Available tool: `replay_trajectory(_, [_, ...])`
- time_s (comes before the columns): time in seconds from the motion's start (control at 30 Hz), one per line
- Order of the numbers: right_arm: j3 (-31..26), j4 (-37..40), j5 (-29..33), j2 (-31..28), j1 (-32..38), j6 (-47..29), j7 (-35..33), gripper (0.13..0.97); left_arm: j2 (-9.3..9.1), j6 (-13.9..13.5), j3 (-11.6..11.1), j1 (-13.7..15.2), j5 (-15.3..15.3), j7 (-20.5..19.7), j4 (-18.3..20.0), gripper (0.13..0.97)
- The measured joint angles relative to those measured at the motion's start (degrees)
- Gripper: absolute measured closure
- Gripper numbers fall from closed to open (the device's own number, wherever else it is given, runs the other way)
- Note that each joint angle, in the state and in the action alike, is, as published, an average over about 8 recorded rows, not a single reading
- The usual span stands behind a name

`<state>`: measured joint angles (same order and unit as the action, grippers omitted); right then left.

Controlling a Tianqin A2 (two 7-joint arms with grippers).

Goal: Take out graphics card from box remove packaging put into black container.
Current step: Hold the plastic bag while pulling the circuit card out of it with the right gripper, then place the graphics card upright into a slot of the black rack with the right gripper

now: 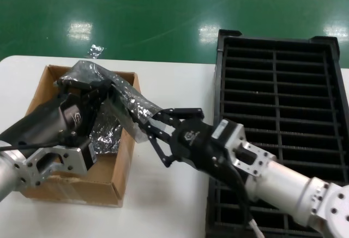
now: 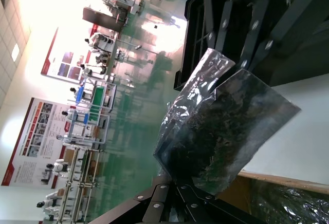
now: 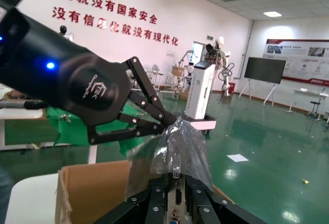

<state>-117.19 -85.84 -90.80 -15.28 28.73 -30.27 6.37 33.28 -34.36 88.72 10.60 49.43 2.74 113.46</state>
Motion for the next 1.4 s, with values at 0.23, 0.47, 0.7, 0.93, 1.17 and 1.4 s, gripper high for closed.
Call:
replay_trajectory(0.23, [1.4, -5.1, 0.0, -4.5, -3.4, -0.4, 2.3, 0.910, 0.00, 0.0, 0.0, 0.0, 0.0, 0.0, 0.0, 0.958])
replay_trajectory(0.47, [4.5, -11.5, -1.3, -10.2, -8.2, -0.4, 4.2, 0.910, 0.00, 0.0, 0.0, 0.0, 0.0, 0.0, 0.0, 0.958])
replay_trajectory(0.7, [9.5, -17.8, -4.2, -17.3, -14.1, -0.8, 5.1, 0.910, 0.00, 0.0, 0.0, 0.0, 0.0, 0.0, 0.0, 0.958])
replay_trajectory(0.93, [20.2, -23.3, -11.7, -25.2, -24.2, -3.9, 4.3, 0.910, 0.00, 0.0, 0.0, 0.0, 0.0, 0.0, 0.0, 0.958])
replay_trajectory(1.17, [33.6, -26.1, -19.2, -29.5, -35.3, -7.3, 2.2, 0.910, 0.00, 0.0, 0.0, 0.0, 0.0, 0.0, 0.0, 0.958])
replay_trajectory(1.4, [36.9, -24.8, -19.2, -29.5, -37.5, -3.6, 3.6, 0.910, 0.00, 0.0, 0.0, 0.0, 0.0, 0.0, 0.0, 0.958])
